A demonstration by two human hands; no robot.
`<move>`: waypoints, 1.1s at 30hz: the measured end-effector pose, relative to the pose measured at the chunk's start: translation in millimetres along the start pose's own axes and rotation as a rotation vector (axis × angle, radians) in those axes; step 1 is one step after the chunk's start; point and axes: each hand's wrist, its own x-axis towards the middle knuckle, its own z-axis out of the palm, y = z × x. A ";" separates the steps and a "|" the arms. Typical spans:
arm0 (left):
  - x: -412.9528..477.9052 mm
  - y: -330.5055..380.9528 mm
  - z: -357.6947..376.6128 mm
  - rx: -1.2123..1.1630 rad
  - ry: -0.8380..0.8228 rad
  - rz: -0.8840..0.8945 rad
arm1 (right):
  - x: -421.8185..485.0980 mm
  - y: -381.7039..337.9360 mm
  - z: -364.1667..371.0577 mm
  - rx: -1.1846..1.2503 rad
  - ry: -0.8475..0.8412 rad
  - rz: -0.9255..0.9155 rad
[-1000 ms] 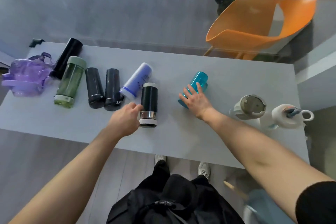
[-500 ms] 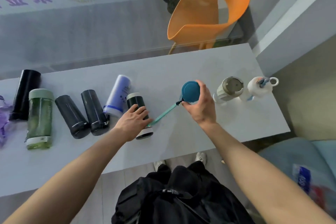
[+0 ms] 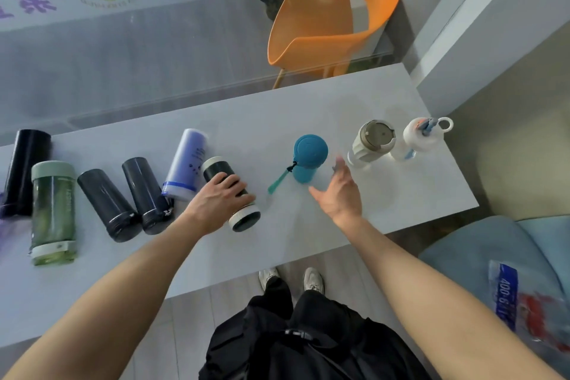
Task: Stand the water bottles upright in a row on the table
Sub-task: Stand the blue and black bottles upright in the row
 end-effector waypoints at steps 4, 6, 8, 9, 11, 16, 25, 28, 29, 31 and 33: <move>-8.3 18.8 -24.9 -0.385 0.215 -0.347 | -17.3 26.1 -6.1 -0.216 -0.300 -0.023; -7.5 32.5 -39.4 -0.622 0.317 -0.563 | -25.0 27.5 -7.6 -0.304 -0.439 -0.060; -2.2 44.0 -48.1 -0.835 0.391 -0.772 | -30.4 25.4 -9.4 -0.361 -0.502 -0.120; 1.2 48.9 -51.2 -0.945 0.423 -0.866 | -32.0 24.5 -9.8 -0.390 -0.514 -0.144; 6.6 57.0 -53.9 -1.147 0.471 -1.023 | -34.5 23.4 -11.6 -0.454 -0.531 -0.190; 10.2 64.2 -50.6 -1.253 0.543 -1.183 | -38.9 28.1 -15.9 -0.528 -0.545 -0.273; -23.7 61.4 -38.5 -1.163 0.319 -1.117 | -56.7 18.3 -0.9 -0.553 -0.584 -0.432; -64.5 51.4 -25.5 -0.987 0.198 -1.129 | -69.4 -11.9 21.1 -0.588 -0.635 -0.544; -81.0 46.6 -21.3 -0.937 0.173 -1.127 | -74.0 -26.0 29.2 -0.599 -0.650 -0.586; -115.5 35.8 -15.1 -0.845 0.123 -1.114 | -84.1 -57.0 47.8 -0.609 -0.664 -0.670; -146.7 21.8 -8.9 -0.740 0.051 -1.081 | -93.0 -88.5 67.4 -0.597 -0.658 -0.736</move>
